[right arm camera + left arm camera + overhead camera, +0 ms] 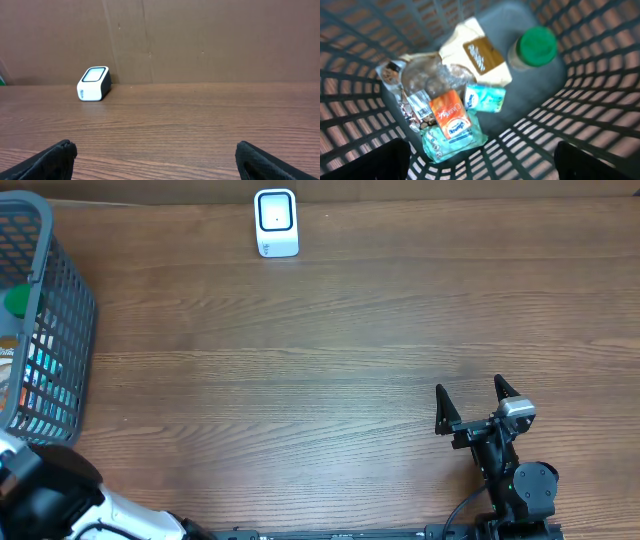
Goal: Scan the item barcode
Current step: 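Grasp the orange snack packet inside the basket with the left gripper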
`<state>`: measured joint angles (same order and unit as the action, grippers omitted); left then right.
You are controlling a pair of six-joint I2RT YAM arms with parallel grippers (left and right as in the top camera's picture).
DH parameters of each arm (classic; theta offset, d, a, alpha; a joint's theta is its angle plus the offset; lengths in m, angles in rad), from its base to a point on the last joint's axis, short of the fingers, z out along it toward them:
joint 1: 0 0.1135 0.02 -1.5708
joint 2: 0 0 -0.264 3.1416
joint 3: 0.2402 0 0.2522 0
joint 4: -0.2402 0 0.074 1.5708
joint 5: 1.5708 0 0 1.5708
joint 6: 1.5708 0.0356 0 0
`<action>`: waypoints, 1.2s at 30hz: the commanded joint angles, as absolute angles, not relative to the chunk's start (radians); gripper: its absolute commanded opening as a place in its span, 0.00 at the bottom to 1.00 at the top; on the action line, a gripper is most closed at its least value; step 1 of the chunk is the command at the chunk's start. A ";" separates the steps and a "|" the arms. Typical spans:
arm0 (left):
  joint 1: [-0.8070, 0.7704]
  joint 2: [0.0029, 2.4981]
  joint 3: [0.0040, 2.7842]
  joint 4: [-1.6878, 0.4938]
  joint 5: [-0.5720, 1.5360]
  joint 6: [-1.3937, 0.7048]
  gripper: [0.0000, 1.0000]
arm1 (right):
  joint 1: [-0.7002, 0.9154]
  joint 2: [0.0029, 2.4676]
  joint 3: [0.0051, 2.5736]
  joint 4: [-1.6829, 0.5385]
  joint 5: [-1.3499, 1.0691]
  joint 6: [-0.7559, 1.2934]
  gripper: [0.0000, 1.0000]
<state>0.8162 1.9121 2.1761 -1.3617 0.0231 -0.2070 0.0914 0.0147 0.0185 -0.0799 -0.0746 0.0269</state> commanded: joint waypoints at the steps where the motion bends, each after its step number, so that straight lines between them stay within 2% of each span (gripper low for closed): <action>1: 0.820 2.011 2.187 -1.378 0.036 -0.128 0.93 | 0.084 0.003 0.008 -0.076 -0.077 0.032 1.00; 8: 0.820 2.130 2.167 -1.390 0.033 -0.107 0.86 | 0.084 0.003 0.008 -0.077 -0.077 0.033 1.00; 13: 0.821 2.192 2.140 -1.385 0.015 -0.118 0.77 | 0.084 0.003 0.008 -0.077 -0.077 0.033 1.00; 22: 0.846 2.245 2.049 -1.333 -0.022 -0.233 0.73 | 0.084 0.003 0.008 -0.077 -0.077 0.033 1.00; 24: 0.845 2.252 2.028 -1.314 -0.022 -0.233 0.70 | 0.084 0.003 0.008 -0.076 -0.077 0.032 1.00; 27: 0.843 2.253 1.990 -1.281 -0.022 -0.234 0.60 | 0.084 0.003 0.008 -0.076 -0.077 0.032 1.00; 32: 0.843 2.253 1.937 -1.231 -0.027 -0.248 0.59 | 0.084 0.003 0.008 -0.077 -0.077 0.032 1.00; 34: 0.843 2.253 1.914 -1.215 -0.026 -0.248 0.54 | 0.084 0.003 0.008 -0.077 -0.077 0.032 1.00; 36: 0.843 2.253 1.897 -1.205 -0.026 -0.248 0.40 | 0.084 0.003 0.008 -0.077 -0.077 0.033 1.00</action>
<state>0.8402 2.2372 1.9339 -1.2140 -0.0231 -0.2329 0.0910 0.0147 0.0185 -0.0799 -0.0746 0.0265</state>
